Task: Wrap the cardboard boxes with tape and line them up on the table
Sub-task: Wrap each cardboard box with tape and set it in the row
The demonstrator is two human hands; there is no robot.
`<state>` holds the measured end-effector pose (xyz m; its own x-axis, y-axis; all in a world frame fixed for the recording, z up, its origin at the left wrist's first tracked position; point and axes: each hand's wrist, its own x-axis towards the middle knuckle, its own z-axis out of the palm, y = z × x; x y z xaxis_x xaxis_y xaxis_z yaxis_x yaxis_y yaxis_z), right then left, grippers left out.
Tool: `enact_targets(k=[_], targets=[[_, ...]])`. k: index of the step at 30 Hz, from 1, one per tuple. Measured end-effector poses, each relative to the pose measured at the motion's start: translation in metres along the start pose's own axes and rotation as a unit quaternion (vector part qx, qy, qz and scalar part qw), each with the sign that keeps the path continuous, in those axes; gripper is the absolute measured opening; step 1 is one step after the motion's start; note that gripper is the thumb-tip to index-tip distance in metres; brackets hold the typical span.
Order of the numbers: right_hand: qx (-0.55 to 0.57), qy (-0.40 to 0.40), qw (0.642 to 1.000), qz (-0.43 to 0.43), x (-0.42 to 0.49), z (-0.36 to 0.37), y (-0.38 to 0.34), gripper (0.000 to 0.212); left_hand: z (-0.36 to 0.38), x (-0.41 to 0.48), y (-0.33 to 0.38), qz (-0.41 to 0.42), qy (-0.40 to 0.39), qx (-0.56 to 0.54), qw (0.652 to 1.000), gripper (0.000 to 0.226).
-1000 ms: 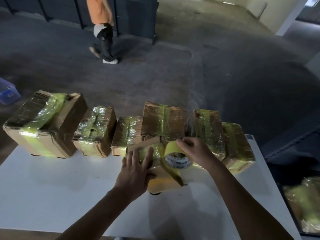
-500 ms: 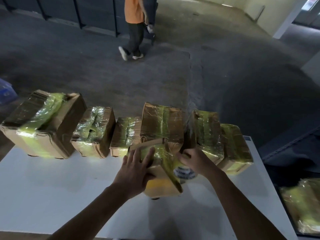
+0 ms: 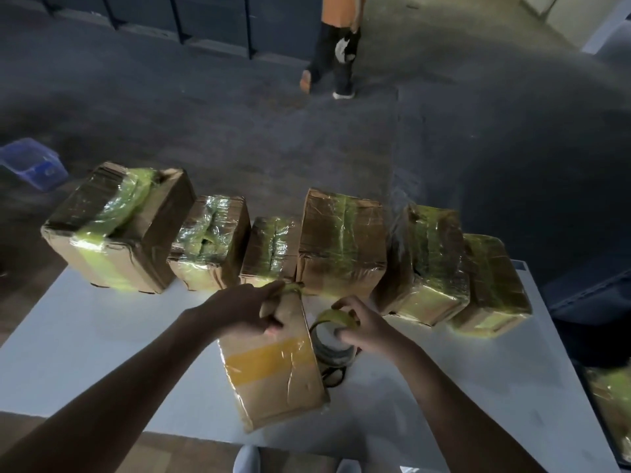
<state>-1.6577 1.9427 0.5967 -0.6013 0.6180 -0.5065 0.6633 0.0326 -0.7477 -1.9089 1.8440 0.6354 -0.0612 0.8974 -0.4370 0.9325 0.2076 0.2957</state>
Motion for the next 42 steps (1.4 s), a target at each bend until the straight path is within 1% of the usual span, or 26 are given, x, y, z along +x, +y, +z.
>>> enact_targets(k=[2, 4, 6, 9, 12, 14, 16, 19, 21, 22, 23, 24, 25, 26, 27, 29, 31, 33, 35, 39, 40, 42], targets=[[0.0, 0.037, 0.999, 0.009, 0.01, 0.006, 0.0, 0.04, -0.002, 0.006, -0.006, 0.003, -0.015, -0.021, 1.0, 0.095], [-0.03, 0.046, 0.998, 0.003, 0.017, 0.008, 0.003, 0.041, -0.004, 0.012, -0.012, 0.0, -0.033, -0.058, 0.998, 0.094], [-0.056, 0.02, 0.998, 0.006, 0.019, 0.007, 0.004, 0.036, -0.009, 0.017, -0.019, -0.003, -0.052, -0.067, 0.996, 0.093], [-0.108, -0.038, 0.993, 0.03, 0.021, 0.005, 0.003, 0.026, -0.016, 0.023, -0.026, 0.008, -0.096, -0.033, 0.995, 0.091], [-0.144, -0.081, 0.985, 0.048, 0.024, 0.013, -0.003, 0.02, -0.018, 0.031, -0.027, 0.017, -0.122, -0.032, 0.992, 0.09], [-0.152, -0.093, 0.983, 0.051, 0.028, 0.023, -0.005, 0.023, -0.02, 0.037, -0.028, 0.01, -0.128, -0.034, 0.991, 0.09], [-0.133, -0.075, 0.987, 0.053, 0.031, 0.032, -0.004, 0.027, -0.022, 0.041, -0.028, -0.003, -0.125, -0.04, 0.991, 0.087], [-0.042, -0.018, 0.996, 0.079, 0.033, 0.041, 0.001, 0.016, -0.016, 0.04, -0.033, -0.017, -0.08, -0.046, 0.996, 0.073], [-0.027, 0.013, 0.997, 0.075, 0.035, 0.047, 0.001, 0.01, -0.007, 0.029, -0.033, -0.007, -0.004, -0.024, 1.0, 0.069], [-0.039, 0.026, 0.997, 0.067, 0.037, 0.049, 0.0, 0.007, -0.001, 0.022, -0.03, 0.021, 0.061, 0.011, 0.998, 0.068], [-0.051, 0.037, 0.996, 0.062, 0.039, 0.052, -0.003, 0.007, 0.009, 0.016, -0.025, 0.076, 0.136, 0.056, 0.986, 0.065], [-0.054, 0.045, 0.996, 0.058, 0.041, 0.055, -0.005, 0.009, 0.02, 0.01, -0.018, 0.135, 0.192, 0.09, 0.968, 0.063], [-0.05, 0.051, 0.996, 0.054, 0.042, 0.058, -0.006, 0.012, 0.033, 0.006, -0.01, 0.182, 0.224, 0.096, 0.953, 0.059], [-0.046, 0.055, 0.996, 0.049, 0.043, 0.061, -0.007, 0.016, 0.047, 0.003, -0.003, 0.211, 0.226, 0.085, 0.947, 0.056], [-0.047, 0.059, 0.996, 0.043, 0.043, 0.064, -0.008, 0.021, 0.059, 0.001, 0.004, 0.217, 0.214, 0.064, 0.95, 0.051], [-0.058, 0.069, 0.996, 0.03, 0.044, 0.071, -0.007, 0.027, 0.078, 0.002, 0.011, 0.189, 0.2, 0.006, 0.961, 0.043], [-0.084, 0.073, 0.993, 0.037, 0.043, 0.075, -0.002, 0.027, 0.088, 0.006, 0.011, 0.155, 0.212, -0.02, 0.965, 0.037], [-0.11, 0.073, 0.989, 0.061, 0.04, 0.073, 0.006, 0.024, 0.091, 0.011, 0.013, 0.134, 0.217, -0.023, 0.967, 0.033], [-0.117, 0.075, 0.988, 0.072, 0.035, 0.067, 0.017, 0.022, 0.095, 0.014, 0.016, 0.12, 0.214, -0.017, 0.969, 0.034], [-0.137, 0.044, 0.988, 0.053, 0.028, 0.059, 0.026, 0.02, 0.098, 0.012, 0.029, 0.099, 0.208, 0.007, 0.973, 0.032], [-0.131, 0.044, 0.989, 0.055, 0.029, 0.059, 0.025, 0.02, 0.096, 0.011, 0.032, 0.102, 0.212, 0.008, 0.972, 0.028], [-0.11, 0.053, 0.99, 0.063, 0.031, 0.058, 0.026, 0.02, 0.093, 0.007, 0.032, 0.141, 0.255, -0.007, 0.957, 0.023]])
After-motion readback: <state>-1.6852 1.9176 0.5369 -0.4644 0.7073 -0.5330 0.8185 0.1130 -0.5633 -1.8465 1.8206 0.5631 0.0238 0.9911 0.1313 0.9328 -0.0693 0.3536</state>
